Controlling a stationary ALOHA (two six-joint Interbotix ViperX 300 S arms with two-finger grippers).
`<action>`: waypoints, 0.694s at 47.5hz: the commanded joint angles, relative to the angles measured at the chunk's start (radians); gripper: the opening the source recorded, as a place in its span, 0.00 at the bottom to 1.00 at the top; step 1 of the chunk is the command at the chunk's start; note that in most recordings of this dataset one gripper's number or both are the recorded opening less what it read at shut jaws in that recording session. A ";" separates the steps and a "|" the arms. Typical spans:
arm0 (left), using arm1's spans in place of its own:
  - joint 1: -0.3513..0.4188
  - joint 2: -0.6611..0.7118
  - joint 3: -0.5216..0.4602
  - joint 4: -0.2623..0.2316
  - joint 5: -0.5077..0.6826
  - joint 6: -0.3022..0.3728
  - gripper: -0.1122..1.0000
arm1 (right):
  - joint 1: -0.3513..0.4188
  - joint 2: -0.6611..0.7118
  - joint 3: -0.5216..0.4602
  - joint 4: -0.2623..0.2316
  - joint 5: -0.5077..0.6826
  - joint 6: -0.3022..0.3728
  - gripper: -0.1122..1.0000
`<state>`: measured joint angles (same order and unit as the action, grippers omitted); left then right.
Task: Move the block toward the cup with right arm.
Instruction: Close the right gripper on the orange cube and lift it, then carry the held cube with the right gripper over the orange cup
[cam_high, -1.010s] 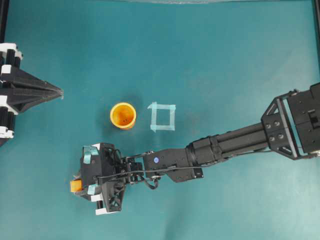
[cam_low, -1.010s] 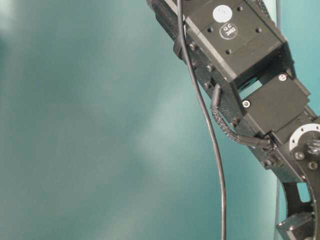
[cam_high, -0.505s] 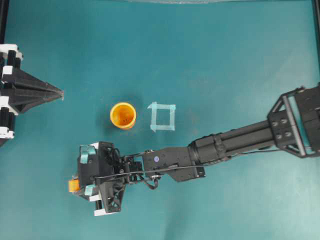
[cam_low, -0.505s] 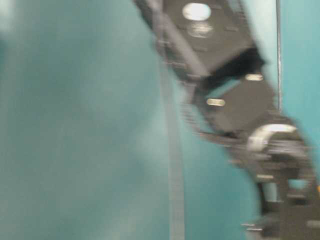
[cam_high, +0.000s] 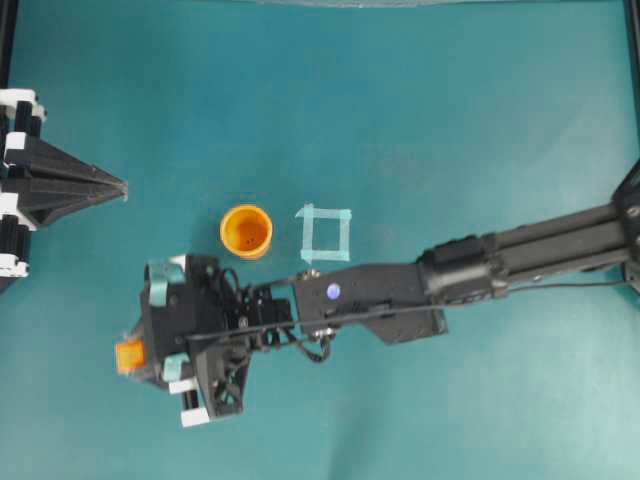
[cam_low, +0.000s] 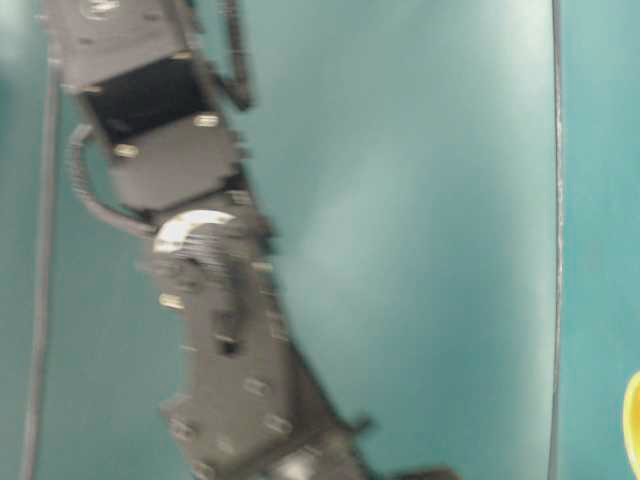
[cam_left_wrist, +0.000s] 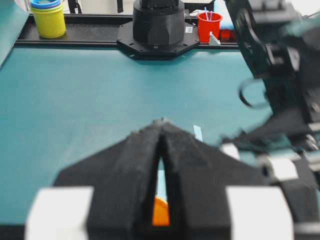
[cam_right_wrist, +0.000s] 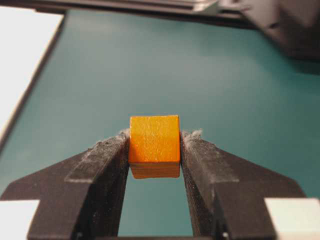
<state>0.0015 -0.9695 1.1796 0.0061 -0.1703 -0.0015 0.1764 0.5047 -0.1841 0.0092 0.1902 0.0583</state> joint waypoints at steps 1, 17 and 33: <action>0.000 0.003 -0.028 0.003 -0.006 -0.002 0.10 | -0.023 -0.081 -0.015 -0.012 0.060 0.000 0.47; 0.000 0.003 -0.028 0.003 0.006 0.000 0.10 | -0.086 -0.132 0.072 -0.012 0.104 0.009 0.47; 0.000 0.003 -0.028 0.003 0.012 -0.002 0.10 | -0.141 -0.218 0.253 -0.005 -0.021 0.017 0.47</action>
<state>0.0015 -0.9695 1.1796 0.0061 -0.1534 -0.0015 0.0491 0.3513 0.0506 0.0000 0.2086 0.0721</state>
